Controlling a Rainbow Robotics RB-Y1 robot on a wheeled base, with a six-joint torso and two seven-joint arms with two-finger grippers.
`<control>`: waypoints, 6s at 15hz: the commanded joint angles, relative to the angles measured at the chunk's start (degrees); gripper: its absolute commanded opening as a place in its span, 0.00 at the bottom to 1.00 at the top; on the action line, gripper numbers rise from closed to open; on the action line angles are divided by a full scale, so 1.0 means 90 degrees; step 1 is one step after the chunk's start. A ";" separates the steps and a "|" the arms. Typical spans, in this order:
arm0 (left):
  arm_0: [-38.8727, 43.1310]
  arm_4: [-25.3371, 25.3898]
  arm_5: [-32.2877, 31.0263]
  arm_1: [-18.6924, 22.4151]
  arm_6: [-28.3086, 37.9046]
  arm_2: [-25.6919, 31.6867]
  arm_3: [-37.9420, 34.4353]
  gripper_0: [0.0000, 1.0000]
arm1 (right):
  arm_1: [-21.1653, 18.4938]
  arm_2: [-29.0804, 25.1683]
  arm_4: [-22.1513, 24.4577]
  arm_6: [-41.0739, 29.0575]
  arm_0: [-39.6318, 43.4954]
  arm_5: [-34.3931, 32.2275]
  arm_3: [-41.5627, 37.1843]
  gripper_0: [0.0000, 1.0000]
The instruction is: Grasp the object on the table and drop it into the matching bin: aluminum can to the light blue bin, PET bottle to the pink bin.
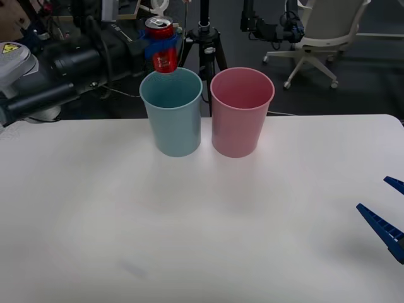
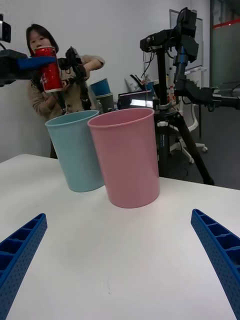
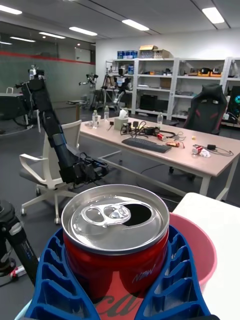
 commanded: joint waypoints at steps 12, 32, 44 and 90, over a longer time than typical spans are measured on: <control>-0.0369 -0.0760 0.0219 -0.0915 -0.0030 0.0010 0.1117 0.00 | 0.0000 0.0000 0.0000 0.0000 0.0000 0.0000 0.0000 1.00; -0.0398 -0.0799 0.0297 -0.0945 -0.0001 0.0010 0.1380 1.00 | 0.0000 0.0000 0.0000 0.0000 0.0000 0.0000 0.0000 1.00; -0.0378 -0.0487 -0.0006 -0.0701 -0.0001 0.0010 0.1146 1.00 | 0.0000 0.0000 0.0000 0.0000 0.0000 0.0000 0.0000 1.00; 0.8401 -0.2303 -0.3443 -0.1579 -0.0323 0.6632 -0.3424 1.00 | 0.0000 0.0000 0.0000 0.0000 0.0000 0.0000 0.0000 1.00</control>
